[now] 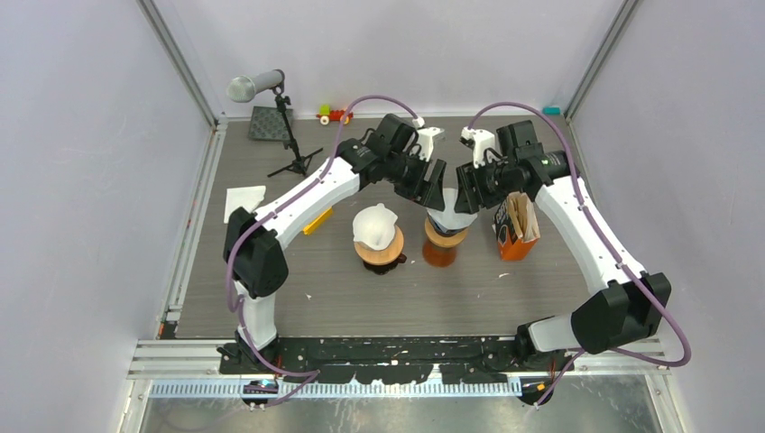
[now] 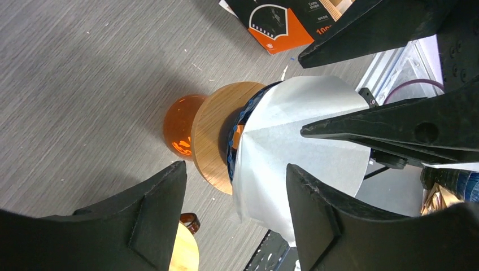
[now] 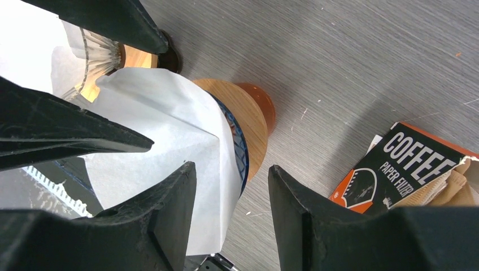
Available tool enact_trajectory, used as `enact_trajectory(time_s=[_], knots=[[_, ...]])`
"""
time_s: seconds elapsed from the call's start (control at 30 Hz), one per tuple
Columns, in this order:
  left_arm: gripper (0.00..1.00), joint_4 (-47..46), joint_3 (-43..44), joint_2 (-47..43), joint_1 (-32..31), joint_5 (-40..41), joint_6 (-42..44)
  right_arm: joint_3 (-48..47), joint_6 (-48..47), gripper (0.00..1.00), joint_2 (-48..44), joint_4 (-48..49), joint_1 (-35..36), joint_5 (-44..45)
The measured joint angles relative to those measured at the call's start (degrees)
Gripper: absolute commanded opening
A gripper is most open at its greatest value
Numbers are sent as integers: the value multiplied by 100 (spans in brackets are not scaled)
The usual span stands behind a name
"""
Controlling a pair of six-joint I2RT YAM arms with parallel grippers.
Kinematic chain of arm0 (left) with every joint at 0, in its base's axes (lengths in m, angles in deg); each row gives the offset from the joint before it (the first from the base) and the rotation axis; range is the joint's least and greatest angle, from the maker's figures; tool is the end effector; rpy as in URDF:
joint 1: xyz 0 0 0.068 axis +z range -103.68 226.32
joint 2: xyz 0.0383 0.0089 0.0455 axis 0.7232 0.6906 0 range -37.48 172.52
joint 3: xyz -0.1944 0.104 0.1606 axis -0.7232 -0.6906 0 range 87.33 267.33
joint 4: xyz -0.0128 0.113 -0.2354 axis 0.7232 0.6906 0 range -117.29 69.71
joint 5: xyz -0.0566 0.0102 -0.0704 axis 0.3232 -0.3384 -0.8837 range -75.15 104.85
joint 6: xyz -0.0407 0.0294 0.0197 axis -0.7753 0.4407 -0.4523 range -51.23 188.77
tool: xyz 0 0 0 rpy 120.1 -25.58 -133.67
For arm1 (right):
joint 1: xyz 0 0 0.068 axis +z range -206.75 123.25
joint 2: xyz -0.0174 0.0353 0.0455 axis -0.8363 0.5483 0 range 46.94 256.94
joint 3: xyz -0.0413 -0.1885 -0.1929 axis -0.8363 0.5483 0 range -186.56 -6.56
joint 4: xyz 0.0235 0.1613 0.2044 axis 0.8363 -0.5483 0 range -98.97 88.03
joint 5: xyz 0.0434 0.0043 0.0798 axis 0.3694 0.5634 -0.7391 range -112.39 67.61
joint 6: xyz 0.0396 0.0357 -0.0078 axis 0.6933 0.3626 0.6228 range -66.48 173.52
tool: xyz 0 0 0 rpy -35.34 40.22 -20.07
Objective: Place the coffee filter in the dripper
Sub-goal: Place the coffee filter in the coffee dripper, then reset both arms
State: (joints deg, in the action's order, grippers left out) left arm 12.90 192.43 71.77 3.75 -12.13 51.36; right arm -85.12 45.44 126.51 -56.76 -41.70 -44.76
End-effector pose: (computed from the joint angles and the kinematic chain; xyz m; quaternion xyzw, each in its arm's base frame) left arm 0.3067 -0.3037 0.3309 0.2835 0.8550 -0.3749 0.2193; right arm 0.2653 0.0853 0.3404 -0.2439 0.9072 0.2025 0.2767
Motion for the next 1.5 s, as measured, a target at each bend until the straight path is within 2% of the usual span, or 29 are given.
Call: enact_trajectory(time_s=[0.4, 0.63, 0.7, 0.87, 1.17, 1.5], knots=[[79, 136, 87, -551, 92, 240, 463, -356, 81, 63, -188, -105, -2, 76], [94, 11, -76, -1335, 435, 584, 905, -949, 267, 70, -382, 50, -7, 507], [99, -140, -385, -1679, 588, 695, 1010, -1062, 319, 74, -437, 155, -7, 686], [100, -780, -1716, -2732, 979, 1209, 1257, -1123, 468, 82, -522, 535, -37, 1270], [100, -1923, -3751, -4135, 1661, 1832, 1379, -1023, 935, 84, -496, 1211, -361, 1679], [100, -2450, -4562, -4675, 2656, 1958, 1298, -437, 1285, 85, -619, 1816, -625, 1692]])
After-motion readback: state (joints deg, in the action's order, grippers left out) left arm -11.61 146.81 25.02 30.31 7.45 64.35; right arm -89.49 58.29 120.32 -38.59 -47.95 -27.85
